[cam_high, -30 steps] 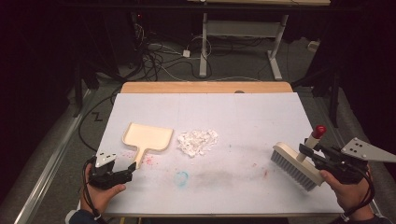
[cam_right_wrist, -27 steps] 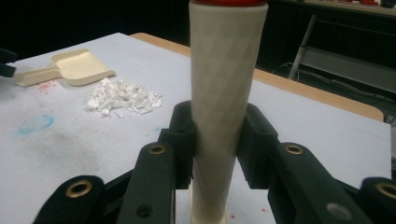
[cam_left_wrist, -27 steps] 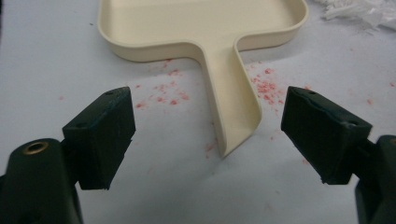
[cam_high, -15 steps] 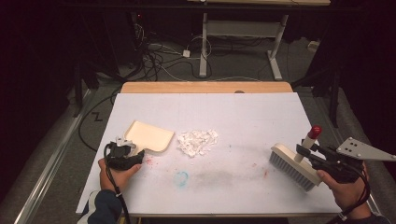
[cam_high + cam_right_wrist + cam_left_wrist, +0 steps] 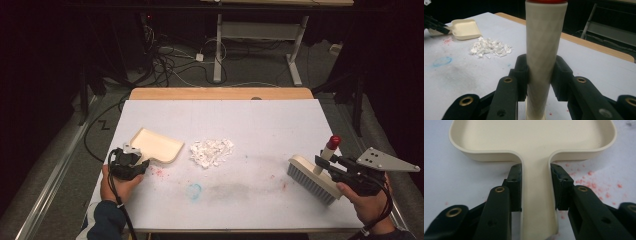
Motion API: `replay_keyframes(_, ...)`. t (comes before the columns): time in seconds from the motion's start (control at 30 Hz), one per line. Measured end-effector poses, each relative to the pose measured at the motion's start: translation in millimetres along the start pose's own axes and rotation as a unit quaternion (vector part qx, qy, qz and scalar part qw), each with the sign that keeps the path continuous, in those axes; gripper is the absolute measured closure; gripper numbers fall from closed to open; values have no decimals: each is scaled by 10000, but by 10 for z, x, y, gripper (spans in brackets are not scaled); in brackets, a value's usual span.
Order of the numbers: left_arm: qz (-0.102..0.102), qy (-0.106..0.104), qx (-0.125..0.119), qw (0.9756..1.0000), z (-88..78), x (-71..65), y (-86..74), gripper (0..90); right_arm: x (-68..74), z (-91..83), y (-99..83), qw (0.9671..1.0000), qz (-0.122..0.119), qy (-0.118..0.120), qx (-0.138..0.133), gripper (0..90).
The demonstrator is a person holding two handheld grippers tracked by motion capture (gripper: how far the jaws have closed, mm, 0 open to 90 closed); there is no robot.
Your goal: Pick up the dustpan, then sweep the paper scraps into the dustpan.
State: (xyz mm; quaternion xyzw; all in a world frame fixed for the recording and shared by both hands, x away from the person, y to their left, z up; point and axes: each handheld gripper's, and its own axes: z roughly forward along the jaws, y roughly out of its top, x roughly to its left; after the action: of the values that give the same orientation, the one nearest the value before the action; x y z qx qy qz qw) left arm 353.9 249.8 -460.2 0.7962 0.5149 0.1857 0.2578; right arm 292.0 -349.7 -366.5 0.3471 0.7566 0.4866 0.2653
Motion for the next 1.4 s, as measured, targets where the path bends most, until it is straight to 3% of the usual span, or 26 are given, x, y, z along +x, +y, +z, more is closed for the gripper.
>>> replay_keyframes(0.17,396,-276,137,9987,-322,14,-35,631,-25,-12,6,10000,54,-32,-44,704)
replay_keyframes(0.3,683,-623,422,9948,-511,6,-94,631,-50,44,2,9999,89,-48,3,705)
replay_keyframes(0.37,945,-799,588,9906,-562,-14,-110,631,-58,61,-7,9999,124,-49,20,705)
replay_keyframes(0.43,1219,-1043,754,9842,-590,-54,-111,631,-63,57,-7,9999,151,-77,14,705)
replay_keyframes(0.5,1436,-1135,897,9790,-592,-118,-100,630,-67,48,-6,9998,154,-112,2,704)
replay_keyframes(0.6,1647,-1177,1046,9737,-590,-211,-85,630,-80,46,-9,9997,187,-173,-13,705)
replay_keyframes(0.83,1886,-1290,1126,9670,-631,-293,-83,630,-90,104,21,9996,198,-200,-40,705)
replay_keyframes(1.0,1926,-1310,1197,9651,-603,-314,-59,628,-111,235,116,9994,261,-184,-106,705)
replay_keyframes(1.13,1962,-1328,1274,9631,-574,-322,-41,628,-146,439,209,9994,329,-62,-84,705)
replay_keyframes(1.3,1935,-1412,1342,9616,-544,-378,9,628,-140,743,397,9998,142,-164,-8,705)
replay_keyframes(1.4,1938,-1445,1397,9602,-509,-395,44,628,-159,919,532,9995,159,-254,-49,705)
